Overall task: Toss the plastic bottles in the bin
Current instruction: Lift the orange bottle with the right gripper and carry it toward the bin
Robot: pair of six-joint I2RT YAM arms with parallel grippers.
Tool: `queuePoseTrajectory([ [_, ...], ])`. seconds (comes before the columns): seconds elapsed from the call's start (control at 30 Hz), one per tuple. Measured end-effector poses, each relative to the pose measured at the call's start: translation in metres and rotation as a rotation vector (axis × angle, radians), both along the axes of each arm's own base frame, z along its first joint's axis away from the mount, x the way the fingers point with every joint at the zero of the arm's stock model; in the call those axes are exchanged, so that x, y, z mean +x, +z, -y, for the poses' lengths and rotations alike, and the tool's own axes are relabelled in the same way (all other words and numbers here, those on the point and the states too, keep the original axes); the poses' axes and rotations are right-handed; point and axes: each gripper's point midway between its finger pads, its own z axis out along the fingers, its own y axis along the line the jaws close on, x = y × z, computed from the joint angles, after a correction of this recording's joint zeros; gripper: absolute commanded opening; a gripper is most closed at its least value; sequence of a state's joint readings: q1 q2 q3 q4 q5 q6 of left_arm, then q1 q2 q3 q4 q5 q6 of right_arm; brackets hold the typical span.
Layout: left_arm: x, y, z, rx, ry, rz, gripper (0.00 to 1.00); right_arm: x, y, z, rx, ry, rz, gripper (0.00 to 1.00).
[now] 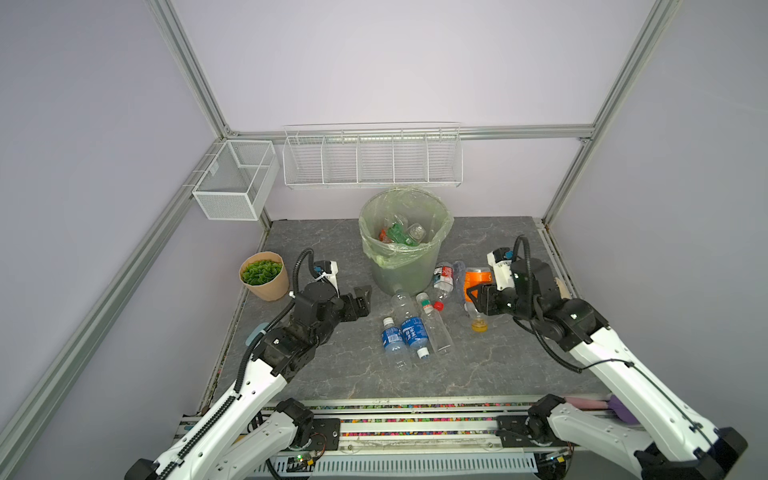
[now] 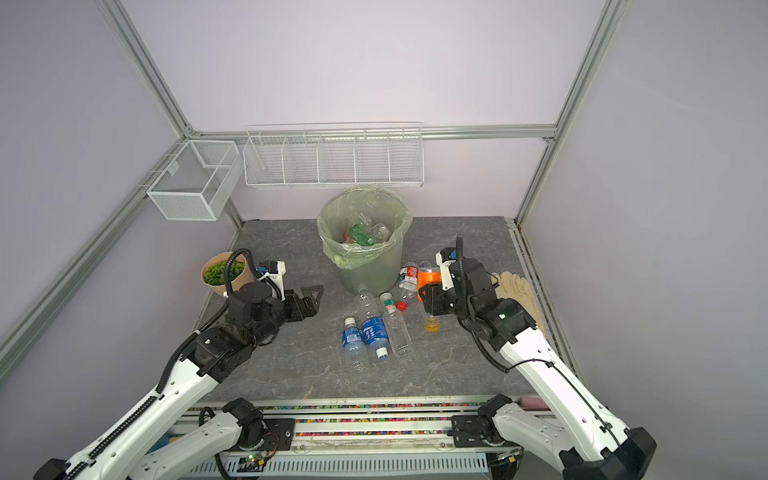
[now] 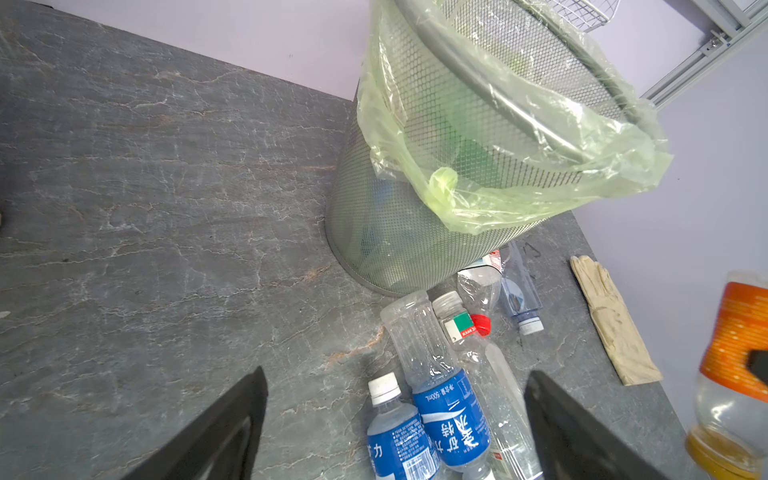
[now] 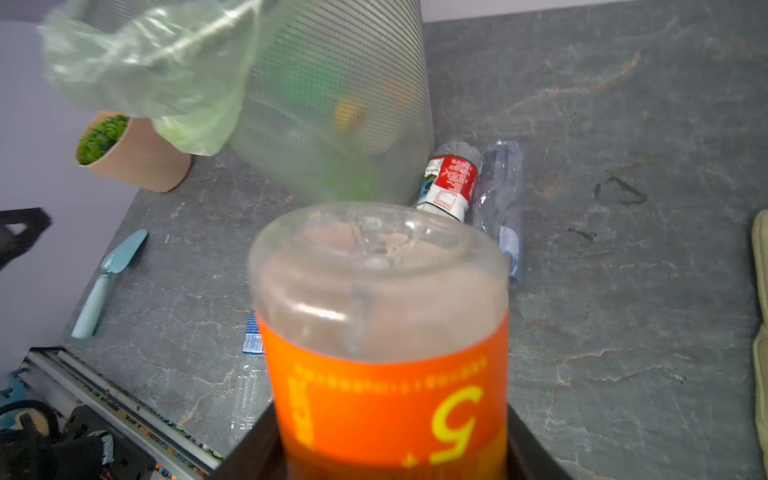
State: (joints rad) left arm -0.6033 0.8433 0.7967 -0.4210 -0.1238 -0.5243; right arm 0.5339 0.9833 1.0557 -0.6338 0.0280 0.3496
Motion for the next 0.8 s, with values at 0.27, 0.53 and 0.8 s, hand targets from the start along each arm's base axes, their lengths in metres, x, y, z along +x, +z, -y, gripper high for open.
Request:
queuePoseTrajectory([
  [0.27, -0.001, -0.027, 0.004, 0.002, -0.009, -0.067, 0.96, -0.004, 0.064, -0.002, 0.071, 0.049, 0.192, 0.30],
  [0.53, 0.000, -0.054, 0.008, 0.015, -0.009, -0.136, 0.96, 0.003, 0.108, -0.012, 0.103, 0.091, 0.308, 0.28],
  [0.8, 0.000, -0.074, 0.011, 0.025, -0.008, -0.190, 0.97, 0.014, 0.147, -0.026, 0.130, 0.140, 0.409, 0.15],
])
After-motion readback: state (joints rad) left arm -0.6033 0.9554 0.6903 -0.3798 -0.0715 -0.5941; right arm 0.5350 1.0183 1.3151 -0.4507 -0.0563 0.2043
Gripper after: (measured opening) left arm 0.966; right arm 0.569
